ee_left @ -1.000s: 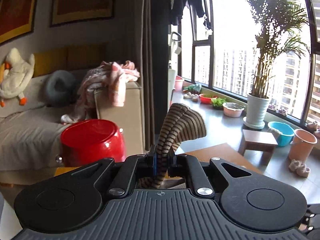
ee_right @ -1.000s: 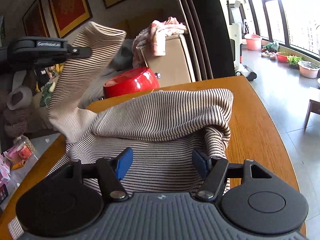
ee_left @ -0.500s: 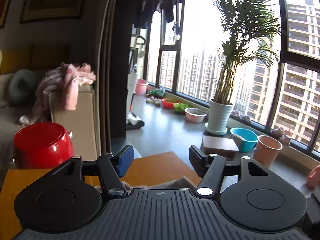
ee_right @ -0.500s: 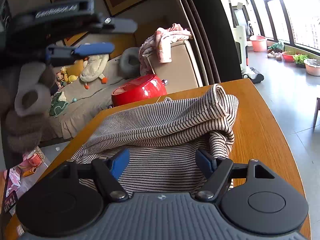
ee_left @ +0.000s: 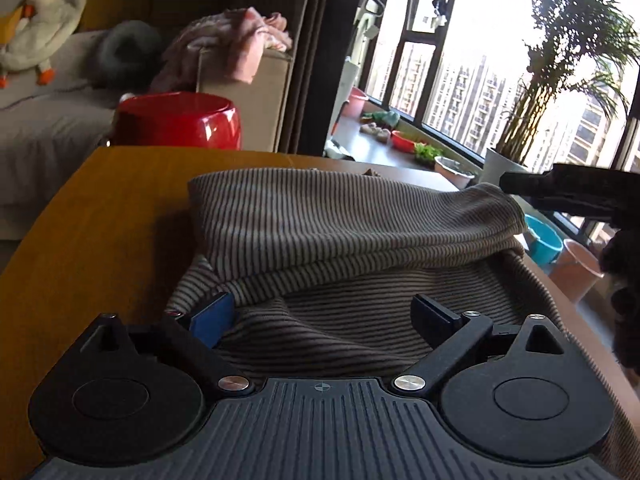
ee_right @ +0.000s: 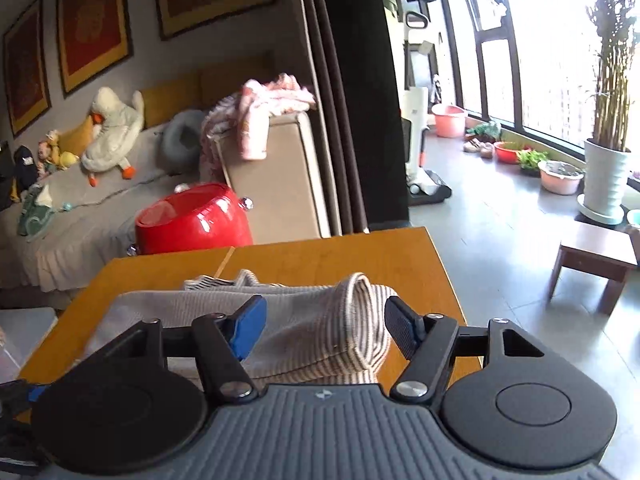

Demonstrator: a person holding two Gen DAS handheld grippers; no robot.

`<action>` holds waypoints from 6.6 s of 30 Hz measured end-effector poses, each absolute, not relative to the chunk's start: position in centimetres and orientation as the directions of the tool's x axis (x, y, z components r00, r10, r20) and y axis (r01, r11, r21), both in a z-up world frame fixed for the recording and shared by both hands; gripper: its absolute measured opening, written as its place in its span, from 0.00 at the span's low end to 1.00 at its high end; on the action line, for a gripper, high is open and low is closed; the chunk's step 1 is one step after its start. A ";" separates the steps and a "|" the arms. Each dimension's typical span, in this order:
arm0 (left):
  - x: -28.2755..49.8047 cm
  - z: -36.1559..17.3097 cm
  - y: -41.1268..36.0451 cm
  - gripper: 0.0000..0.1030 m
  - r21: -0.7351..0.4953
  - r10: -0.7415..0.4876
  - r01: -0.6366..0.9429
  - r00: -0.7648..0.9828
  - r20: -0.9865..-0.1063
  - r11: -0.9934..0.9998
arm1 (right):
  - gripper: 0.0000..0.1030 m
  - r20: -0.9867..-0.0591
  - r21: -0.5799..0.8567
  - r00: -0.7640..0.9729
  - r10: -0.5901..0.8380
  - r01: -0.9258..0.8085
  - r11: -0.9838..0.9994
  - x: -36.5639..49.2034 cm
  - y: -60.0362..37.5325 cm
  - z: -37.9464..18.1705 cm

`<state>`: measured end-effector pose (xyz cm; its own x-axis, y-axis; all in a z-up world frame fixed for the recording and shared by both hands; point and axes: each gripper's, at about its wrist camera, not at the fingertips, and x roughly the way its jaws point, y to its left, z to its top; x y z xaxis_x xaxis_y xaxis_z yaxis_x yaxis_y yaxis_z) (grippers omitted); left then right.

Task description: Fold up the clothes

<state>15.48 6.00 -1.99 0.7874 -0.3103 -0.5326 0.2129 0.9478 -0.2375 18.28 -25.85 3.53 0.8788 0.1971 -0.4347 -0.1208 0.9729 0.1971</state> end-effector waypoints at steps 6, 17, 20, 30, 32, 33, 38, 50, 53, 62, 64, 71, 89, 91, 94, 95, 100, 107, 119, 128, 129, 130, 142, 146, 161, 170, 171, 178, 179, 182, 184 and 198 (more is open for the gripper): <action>15.4 -1.9 6.3 1.00 -0.263 -0.327 0.216 0.787 -0.522 0.940 | 0.09 -0.412 0.210 0.890 0.195 -0.116 0.971 20.1 -26.0 5.3; 15.3 -2.1 6.2 1.00 -0.282 -0.326 0.199 0.776 -0.539 0.939 | 0.03 -0.639 0.201 0.760 0.116 0.019 0.979 22.5 -27.5 -1.4; 15.3 -2.1 6.1 1.00 -0.280 -0.325 0.198 0.775 -0.542 0.939 | 0.08 -0.665 0.191 0.742 0.084 0.060 0.980 22.5 -28.1 -2.0; 15.2 -2.2 5.9 1.00 -0.280 -0.323 0.195 0.772 -0.547 0.940 | 0.47 -0.513 0.284 0.818 0.259 -0.123 0.951 20.9 -25.1 0.5; 15.2 -2.2 5.9 1.00 -0.280 -0.324 0.196 0.770 -0.549 0.940 | 0.53 -0.535 0.289 0.805 0.254 -0.108 0.951 21.3 -25.0 -0.8; 15.3 -2.2 5.9 1.00 -0.280 -0.325 0.197 0.769 -0.551 0.940 | 0.53 -0.547 0.283 0.802 0.240 -0.092 0.955 21.6 -25.0 -1.7; 15.6 -1.4 5.3 1.00 -0.256 -0.315 0.200 0.755 -0.575 0.946 | 0.53 -0.505 0.267 0.832 0.231 -0.103 0.958 20.7 -25.3 -2.1; 21.0 -1.2 5.4 1.00 -0.281 -0.339 0.221 0.797 -0.500 0.934 | 0.75 -0.508 0.141 0.849 0.142 -0.080 0.987 20.0 -25.8 -0.6; 21.3 -2.2 6.0 1.00 -0.297 -0.315 0.178 0.798 -0.515 0.938 | 0.78 -0.505 0.093 0.858 0.095 -0.055 0.994 19.7 -26.2 0.0; 21.1 -2.0 5.5 1.00 -0.256 -0.283 0.168 0.800 -0.528 0.952 | 0.45 -0.484 0.080 0.858 0.171 -0.151 0.985 19.8 -23.7 2.0; 21.1 -2.0 5.5 1.00 -0.254 -0.280 0.165 0.801 -0.529 0.953 | 0.46 -0.483 0.095 0.850 0.212 -0.190 0.977 20.1 -22.8 2.0; 20.1 -1.8 5.9 1.00 -0.252 -0.240 0.118 0.809 -0.536 0.961 | 0.56 -0.551 0.075 0.811 0.196 -0.185 0.980 21.4 -22.6 -2.1; 22.1 -2.0 5.1 1.00 -0.266 -0.326 0.211 0.779 -0.536 0.941 | 0.62 -0.610 0.021 0.751 0.252 -0.302 0.953 21.7 -22.8 -1.5; 22.2 -2.0 5.0 1.00 -0.258 -0.321 0.210 0.778 -0.541 0.943 | 0.62 -0.622 0.005 0.747 0.236 -0.297 0.955 21.9 -22.4 -1.4; 22.2 -2.0 5.2 1.00 -0.268 -0.327 0.210 0.777 -0.537 0.940 | 0.61 -0.622 0.037 0.739 0.259 -0.302 0.953 22.5 -22.3 0.1; 22.2 -2.0 5.3 1.00 -0.271 -0.329 0.210 0.777 -0.536 0.939 | 0.53 -0.620 0.052 0.737 0.270 -0.305 0.951 22.8 -22.3 0.7; 22.2 -2.0 5.6 1.00 -0.290 -0.341 0.211 0.778 -0.528 0.933 | 0.31 -0.577 0.096 0.755 0.312 -0.316 0.944 25.5 -21.6 3.7; 22.1 -2.2 6.2 1.00 -0.334 -0.366 0.213 0.779 -0.509 0.918 | 0.51 -0.645 0.143 0.692 0.325 -0.308 0.941 33.5 -18.1 0.2; 19.1 3.2 13.2 1.00 -0.463 -0.360 0.150 0.840 -0.407 0.874 | 0.06 -0.524 0.213 0.712 0.467 -0.421 0.881 26.7 -18.6 4.6; 13.2 7.6 13.5 1.00 -0.420 -0.344 0.176 0.865 -0.366 0.890 | 0.06 -0.541 0.218 0.651 0.532 -0.502 0.837 10.5 -21.1 4.4; 12.8 7.5 13.2 1.00 -0.416 -0.353 0.185 0.858 -0.374 0.890 | 0.06 -0.550 0.220 0.644 0.532 -0.502 0.836 9.1 -21.3 3.8; 12.4 7.2 12.8 1.00 -0.412 -0.362 0.192 0.849 -0.385 0.890 | 0.06 -0.565 0.222 0.629 0.535 -0.508 0.832 7.8 -21.2 3.0; 9.1 2.0 10.4 0.91 -0.225 -0.333 0.246 0.732 -0.594 0.943 | 0.47 -0.484 0.155 0.740 0.467 -0.453 0.878 3.1 -24.6 5.3; 8.2 1.4 11.4 0.71 -0.263 -0.337 0.217 0.699 -0.630 0.940 | 0.60 -0.526 0.072 0.807 0.268 -0.271 0.960 4.5 -26.3 3.9; 8.8 -0.9 10.0 0.71 -0.393 -0.471 0.269 0.604 -0.643 0.880 | 0.48 -0.628 0.185 0.700 0.339 -0.289 0.939 5.1 -26.1 -0.9; 14.5 -1.3 8.6 0.60 -0.377 -0.443 0.250 0.651 -0.616 0.892 | 0.43 -0.598 0.135 0.731 0.330 -0.314 0.940 9.5 -24.4 -1.6; 15.4 -1.3 8.6 0.58 -0.381 -0.438 0.240 0.657 -0.613 0.893 | 0.42 -0.594 0.125 0.737 0.322 -0.310 0.942 10.4 -24.4 -1.6; 19.7 -1.4 9.0 0.54 -0.387 -0.398 0.186 0.698 -0.595 0.903 | 0.44 -0.573 0.107 0.769 0.283 -0.272 0.956 16.5 -23.9 -1.8; 19.7 -1.4 9.2 0.55 -0.392 -0.402 0.186 0.696 -0.595 0.901 | 0.45 -0.570 0.108 0.772 0.281 -0.268 0.957 17.2 -23.8 -1.9; 19.5 -1.5 9.6 0.57 -0.407 -0.413 0.186 0.692 -0.592 0.894 | 0.54 -0.564 0.130 0.776 0.282 -0.255 0.958 17.4 -24.3 -2.0; 19.2 -1.5 10.1 0.60 -0.426 -0.432 0.190 0.679 -0.593 0.884 | 0.56 -0.558 0.161 0.778 0.290 -0.241 0.957 17.1 -25.0 -1.8; 18.0 1.9 9.5 0.23 -0.346 -0.389 0.221 0.734 -0.557 0.912 | 0.18 -0.457 0.150 0.826 0.331 -0.295 0.944 14.8 -24.5 2.2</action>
